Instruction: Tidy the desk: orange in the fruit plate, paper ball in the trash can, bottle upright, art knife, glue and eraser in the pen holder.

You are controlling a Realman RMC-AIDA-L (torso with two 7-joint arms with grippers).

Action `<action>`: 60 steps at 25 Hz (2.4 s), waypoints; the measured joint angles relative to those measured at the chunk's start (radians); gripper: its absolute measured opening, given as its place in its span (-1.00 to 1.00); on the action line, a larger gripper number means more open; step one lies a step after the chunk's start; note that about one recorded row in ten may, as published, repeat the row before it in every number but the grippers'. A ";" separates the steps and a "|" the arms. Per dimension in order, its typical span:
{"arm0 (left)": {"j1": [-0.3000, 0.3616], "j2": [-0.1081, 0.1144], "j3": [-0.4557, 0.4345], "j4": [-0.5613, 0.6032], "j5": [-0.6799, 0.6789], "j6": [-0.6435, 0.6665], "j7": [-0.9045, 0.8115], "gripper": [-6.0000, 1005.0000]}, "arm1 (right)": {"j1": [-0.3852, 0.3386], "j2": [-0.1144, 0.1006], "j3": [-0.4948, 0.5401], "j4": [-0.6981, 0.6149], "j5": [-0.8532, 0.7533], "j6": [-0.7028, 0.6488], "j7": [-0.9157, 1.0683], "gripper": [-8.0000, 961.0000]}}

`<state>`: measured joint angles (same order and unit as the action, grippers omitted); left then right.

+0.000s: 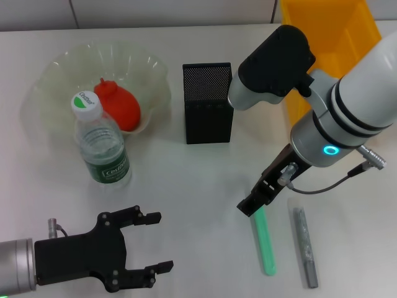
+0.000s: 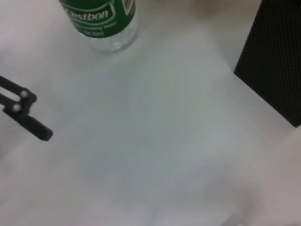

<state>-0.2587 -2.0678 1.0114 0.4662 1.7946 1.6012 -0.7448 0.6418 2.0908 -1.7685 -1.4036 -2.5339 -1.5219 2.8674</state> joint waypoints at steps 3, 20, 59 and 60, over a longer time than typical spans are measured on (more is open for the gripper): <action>0.000 0.000 -0.001 0.000 0.000 0.000 0.001 0.60 | 0.001 0.000 -0.006 0.027 0.000 0.024 0.000 0.62; 0.001 0.000 -0.004 0.000 0.000 -0.001 0.001 0.60 | 0.033 0.000 -0.054 0.166 0.030 0.110 0.001 0.56; 0.000 0.000 -0.005 0.000 -0.001 0.005 0.001 0.60 | -0.069 -0.005 0.111 -0.080 0.229 0.178 -0.156 -0.63; 0.000 0.000 -0.004 0.000 0.000 0.006 0.001 0.60 | -0.102 -0.005 0.153 -0.132 0.238 0.193 -0.183 -0.63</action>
<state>-0.2585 -2.0678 1.0074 0.4664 1.7943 1.6068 -0.7439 0.5396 2.0860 -1.6158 -1.5352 -2.2959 -1.3291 2.6846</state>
